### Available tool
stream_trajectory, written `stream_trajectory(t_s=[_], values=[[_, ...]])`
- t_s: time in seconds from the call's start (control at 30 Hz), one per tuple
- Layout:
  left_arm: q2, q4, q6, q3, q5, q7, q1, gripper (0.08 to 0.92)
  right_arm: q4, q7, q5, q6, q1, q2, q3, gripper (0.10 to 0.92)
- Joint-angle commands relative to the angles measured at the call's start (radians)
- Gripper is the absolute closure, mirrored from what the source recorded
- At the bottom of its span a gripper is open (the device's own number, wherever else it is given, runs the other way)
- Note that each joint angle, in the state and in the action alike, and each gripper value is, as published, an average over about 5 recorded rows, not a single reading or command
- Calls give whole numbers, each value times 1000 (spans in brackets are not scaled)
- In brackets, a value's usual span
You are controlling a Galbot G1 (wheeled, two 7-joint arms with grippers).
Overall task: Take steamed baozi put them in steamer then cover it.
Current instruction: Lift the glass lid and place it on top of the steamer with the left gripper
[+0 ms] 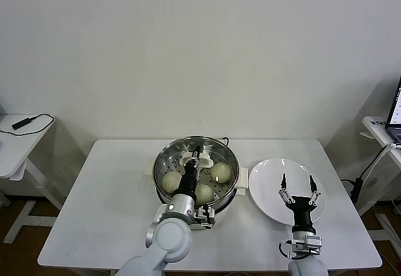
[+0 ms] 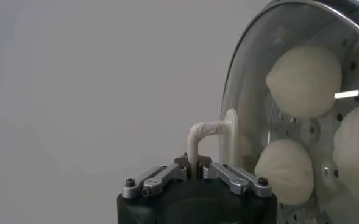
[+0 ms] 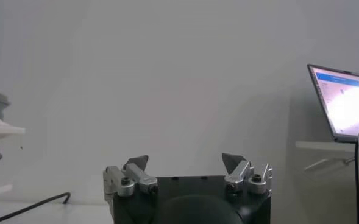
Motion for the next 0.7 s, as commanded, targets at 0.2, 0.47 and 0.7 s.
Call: stream_trajectory(t_s=[0.2, 0.47, 0.7], values=[[-4, 16, -19, -15, 46, 10, 13, 810, 1, 0, 0, -1, 3, 4, 1, 203], [-7, 12, -28, -25, 49, 32, 17, 810, 0, 0, -2, -1, 3, 9, -1, 203], [-3, -13, -34, -36, 46, 27, 27, 776, 0, 0, -8, -1, 3, 11, -2, 203]])
